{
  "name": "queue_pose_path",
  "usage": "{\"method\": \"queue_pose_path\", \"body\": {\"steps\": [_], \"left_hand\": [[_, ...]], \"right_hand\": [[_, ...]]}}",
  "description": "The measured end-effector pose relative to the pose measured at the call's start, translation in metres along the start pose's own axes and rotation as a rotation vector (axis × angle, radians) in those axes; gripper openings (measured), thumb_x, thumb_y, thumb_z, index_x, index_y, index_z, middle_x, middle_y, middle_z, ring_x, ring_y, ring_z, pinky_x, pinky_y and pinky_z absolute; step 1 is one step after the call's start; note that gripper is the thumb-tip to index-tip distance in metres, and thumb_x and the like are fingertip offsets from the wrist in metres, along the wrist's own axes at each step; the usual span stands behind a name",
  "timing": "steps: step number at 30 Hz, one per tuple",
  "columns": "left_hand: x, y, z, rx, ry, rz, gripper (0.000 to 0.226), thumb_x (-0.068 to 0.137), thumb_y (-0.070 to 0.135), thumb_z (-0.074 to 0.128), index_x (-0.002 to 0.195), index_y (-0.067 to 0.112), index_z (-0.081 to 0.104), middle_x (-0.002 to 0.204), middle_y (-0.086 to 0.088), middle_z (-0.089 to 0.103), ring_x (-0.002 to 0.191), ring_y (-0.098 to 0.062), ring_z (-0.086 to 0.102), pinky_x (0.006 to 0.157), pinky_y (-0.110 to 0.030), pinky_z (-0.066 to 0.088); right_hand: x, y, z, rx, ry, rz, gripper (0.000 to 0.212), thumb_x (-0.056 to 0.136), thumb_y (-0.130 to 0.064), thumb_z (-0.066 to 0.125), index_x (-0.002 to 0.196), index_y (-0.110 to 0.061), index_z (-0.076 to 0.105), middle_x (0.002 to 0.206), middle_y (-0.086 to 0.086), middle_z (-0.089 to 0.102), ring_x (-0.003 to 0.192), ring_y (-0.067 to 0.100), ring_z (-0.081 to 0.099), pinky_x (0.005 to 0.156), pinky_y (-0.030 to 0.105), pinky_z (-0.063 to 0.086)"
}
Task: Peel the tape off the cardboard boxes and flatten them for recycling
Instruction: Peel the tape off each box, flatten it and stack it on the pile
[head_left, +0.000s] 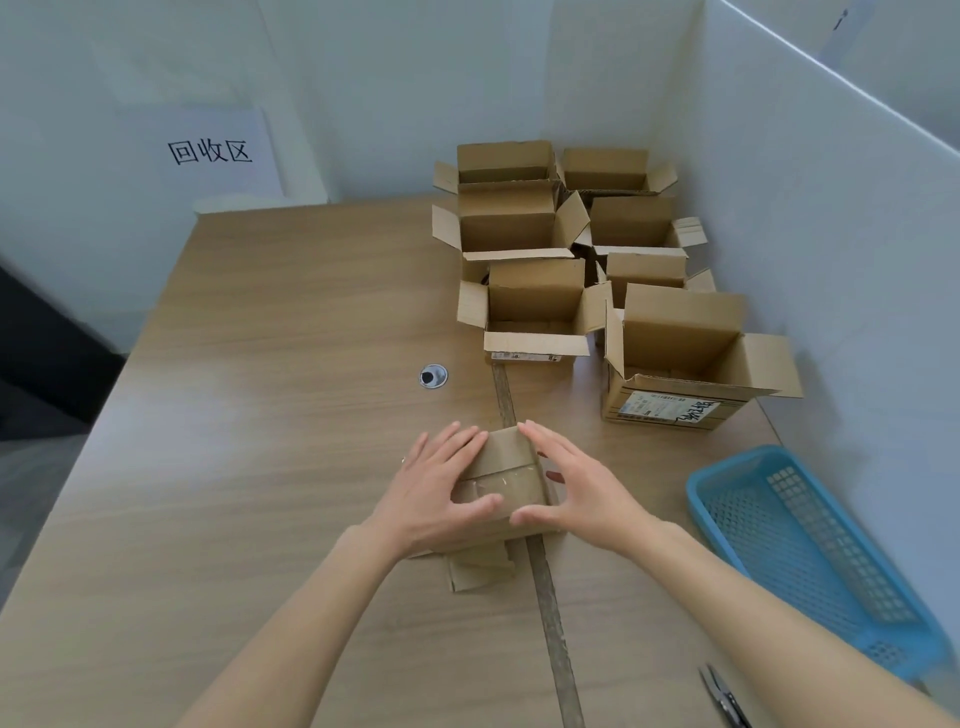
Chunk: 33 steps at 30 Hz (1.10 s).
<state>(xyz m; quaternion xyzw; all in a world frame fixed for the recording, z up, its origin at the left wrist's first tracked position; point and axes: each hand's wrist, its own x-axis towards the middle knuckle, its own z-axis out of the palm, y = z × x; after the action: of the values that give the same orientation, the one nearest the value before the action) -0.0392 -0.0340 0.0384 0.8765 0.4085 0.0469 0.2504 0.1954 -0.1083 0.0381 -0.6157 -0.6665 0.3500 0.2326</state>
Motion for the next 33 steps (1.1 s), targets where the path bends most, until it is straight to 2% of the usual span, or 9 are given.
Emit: {"method": "queue_pose_path", "body": {"steps": [4, 9, 11, 14, 16, 21, 25, 29, 33], "left_hand": [[0.005, 0.007, 0.013, -0.018, 0.032, 0.013, 0.074, 0.098, 0.063, 0.047, 0.161, 0.034, 0.02, 0.167, 0.017, 0.014, 0.154, -0.002, 0.005, 0.126, -0.032, -0.005], [0.005, 0.01, 0.034, 0.102, 0.015, 0.034, 0.076, 0.099, 0.06, 0.047, 0.162, 0.03, 0.017, 0.168, 0.015, 0.01, 0.155, -0.005, 0.0, 0.124, -0.033, -0.012], [0.006, 0.01, 0.035, 0.084, 0.03, 0.029, 0.077, 0.098, 0.062, 0.048, 0.162, 0.03, 0.019, 0.166, 0.018, 0.007, 0.155, -0.004, 0.0, 0.124, -0.033, -0.013], [0.005, 0.012, 0.038, 0.118, 0.048, 0.015, 0.092, 0.087, 0.081, 0.038, 0.162, 0.031, 0.018, 0.165, 0.02, 0.004, 0.155, -0.005, -0.001, 0.124, -0.036, -0.014], [0.004, 0.016, 0.042, 0.161, 0.087, -0.006, 0.1, 0.081, 0.089, 0.032, 0.161, 0.03, 0.021, 0.167, 0.016, 0.011, 0.156, -0.006, 0.002, 0.125, -0.038, -0.013], [0.012, 0.027, 0.05, 0.196, 0.166, -0.068, 0.093, 0.081, 0.086, 0.035, 0.153, 0.027, 0.036, 0.161, 0.011, 0.035, 0.154, -0.014, 0.019, 0.126, -0.05, 0.001], [0.016, 0.028, 0.053, 0.22, 0.171, -0.078, 0.09, 0.082, 0.086, 0.028, 0.149, 0.028, 0.039, 0.16, 0.013, 0.037, 0.154, -0.014, 0.02, 0.125, -0.052, 0.005], [0.023, 0.026, 0.051, 0.185, 0.19, -0.105, 0.079, 0.088, 0.081, 0.031, 0.147, 0.03, 0.041, 0.158, 0.014, 0.04, 0.152, -0.013, 0.023, 0.125, -0.052, 0.004], [0.027, 0.031, 0.055, 0.158, 0.243, -0.159, 0.067, 0.091, 0.072, 0.039, 0.141, 0.028, 0.048, 0.15, 0.012, 0.05, 0.147, -0.014, 0.034, 0.124, -0.053, 0.009]], "right_hand": [[-0.011, 0.011, 0.008, 0.09, 0.04, 0.043, 0.107, 0.067, -0.071, 0.079, 0.154, -0.051, 0.021, 0.156, -0.034, 0.026, 0.131, -0.01, 0.041, 0.1, 0.013, 0.045], [-0.021, 0.029, 0.017, 0.181, 0.005, 0.134, 0.102, 0.072, -0.057, 0.084, 0.154, -0.052, 0.023, 0.151, -0.022, 0.041, 0.124, 0.004, 0.054, 0.102, 0.029, 0.052], [-0.021, 0.031, 0.017, 0.158, 0.031, 0.13, 0.102, 0.07, -0.061, 0.083, 0.154, -0.049, 0.026, 0.146, -0.023, 0.045, 0.118, 0.002, 0.058, 0.098, 0.028, 0.054], [-0.026, 0.034, 0.018, 0.105, 0.087, 0.105, 0.097, 0.066, -0.066, 0.082, 0.149, -0.046, 0.036, 0.132, -0.025, 0.051, 0.107, 0.0, 0.061, 0.09, 0.026, 0.056], [-0.031, 0.039, 0.019, 0.093, 0.11, 0.088, 0.091, 0.066, -0.062, 0.084, 0.145, -0.046, 0.042, 0.124, -0.024, 0.056, 0.104, 0.001, 0.062, 0.088, 0.025, 0.056], [-0.044, 0.044, 0.022, -0.025, 0.177, 0.027, 0.066, 0.075, -0.042, 0.084, 0.134, -0.037, 0.054, 0.108, -0.021, 0.058, 0.094, 0.005, 0.062, 0.08, 0.029, 0.057], [-0.051, 0.038, 0.036, -0.064, 0.273, -0.021, 0.044, 0.08, -0.032, 0.083, 0.118, -0.029, 0.062, 0.106, -0.021, 0.055, 0.092, 0.002, 0.061, 0.072, 0.03, 0.057], [-0.05, 0.032, 0.043, -0.054, 0.361, 0.005, 0.037, 0.079, -0.032, 0.083, 0.111, -0.03, 0.065, 0.104, -0.019, 0.055, 0.086, 0.006, 0.062, 0.064, 0.034, 0.057], [-0.048, 0.029, 0.041, -0.09, 0.408, 0.032, 0.033, 0.077, -0.038, 0.084, 0.104, -0.033, 0.065, 0.101, -0.019, 0.055, 0.079, 0.006, 0.062, 0.059, 0.034, 0.055]]}}
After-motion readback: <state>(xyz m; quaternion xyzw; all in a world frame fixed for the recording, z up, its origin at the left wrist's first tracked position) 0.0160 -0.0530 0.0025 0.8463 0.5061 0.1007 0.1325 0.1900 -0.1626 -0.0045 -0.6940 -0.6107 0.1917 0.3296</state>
